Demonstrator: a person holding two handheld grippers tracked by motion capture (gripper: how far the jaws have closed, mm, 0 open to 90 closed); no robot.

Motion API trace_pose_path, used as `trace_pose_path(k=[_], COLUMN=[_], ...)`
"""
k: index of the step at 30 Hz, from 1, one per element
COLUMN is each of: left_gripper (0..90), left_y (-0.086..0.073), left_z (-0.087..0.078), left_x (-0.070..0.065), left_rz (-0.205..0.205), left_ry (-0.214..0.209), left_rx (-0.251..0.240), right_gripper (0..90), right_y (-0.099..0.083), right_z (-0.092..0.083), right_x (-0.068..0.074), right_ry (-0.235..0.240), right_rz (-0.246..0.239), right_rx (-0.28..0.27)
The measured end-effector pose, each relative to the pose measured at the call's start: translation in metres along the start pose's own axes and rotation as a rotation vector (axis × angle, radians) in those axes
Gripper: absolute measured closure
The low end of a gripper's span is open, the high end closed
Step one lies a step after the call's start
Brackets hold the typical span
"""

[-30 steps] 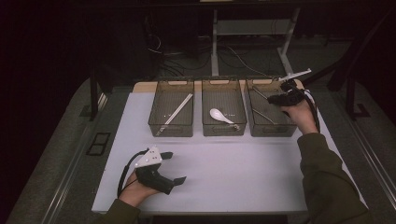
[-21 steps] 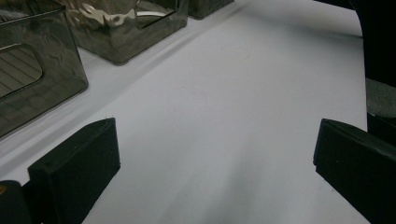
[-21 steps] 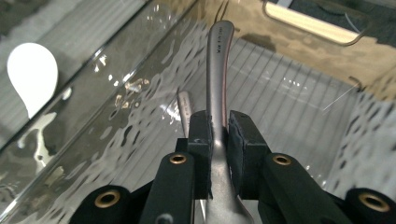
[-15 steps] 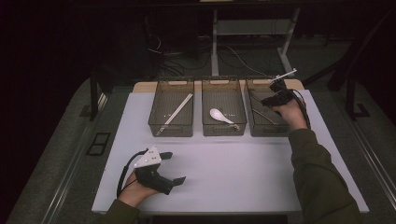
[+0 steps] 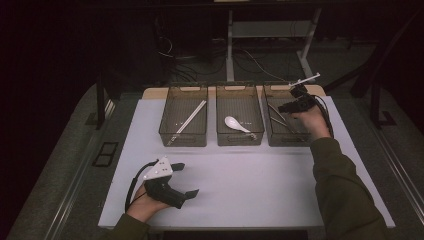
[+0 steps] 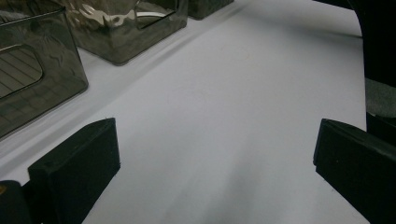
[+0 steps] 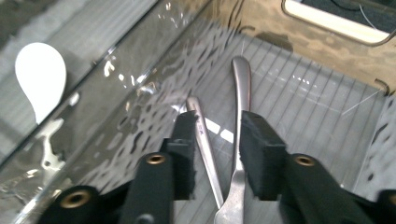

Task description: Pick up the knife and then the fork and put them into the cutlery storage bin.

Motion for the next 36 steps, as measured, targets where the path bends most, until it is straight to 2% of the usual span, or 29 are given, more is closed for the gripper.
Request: trace_pose_path(k=[5,11,14,17,20,28,36], left_gripper=[0.0,0.0,0.0,0.0,0.0,0.0,0.0], left_y=[0.000,0.000,0.001,0.002,0.003,0.002,0.001], left_z=[0.000,0.000,0.000,0.001,0.003,0.004,0.002], left_x=[0.002,0.002,0.002,0.003,0.005,0.008,0.010], left_rz=[0.004,0.001,0.002,0.000,0.000,0.000,-0.004], left_ry=[0.003,0.008,0.009,0.012,0.012,0.014,0.015], left_rx=[0.005,0.004,0.004,0.003,0.004,0.012,0.008], right_gripper=[53.2,43.8,40.7,37.9,35.8,29.9,26.7], right_y=[0.002,0.003,0.003,0.001,-0.002,-0.015,-0.037], right_z=[-0.008,-0.016,-0.021,-0.025,-0.029,-0.045,-0.063], right_x=[0.001,0.003,0.006,0.009,0.014,0.028,0.046], right_ry=[0.055,0.072,0.075,0.100,0.096,0.131,0.160], right_rz=[0.020,0.007,0.003,0.013,0.000,-0.014,-0.039], right_rx=[-0.042,-0.076,-0.091,-0.111,-0.120,-0.187,-0.259])
Point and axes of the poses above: each handheld gripper's, and its own axes: z roughly forward along the jaws, y roughly out of its top, x roughly to its left, the point moved 2 cm from there along z, roughly forward along the jaws, and after that the axes turned 7 degrees about -x, right-handed, at the moved point
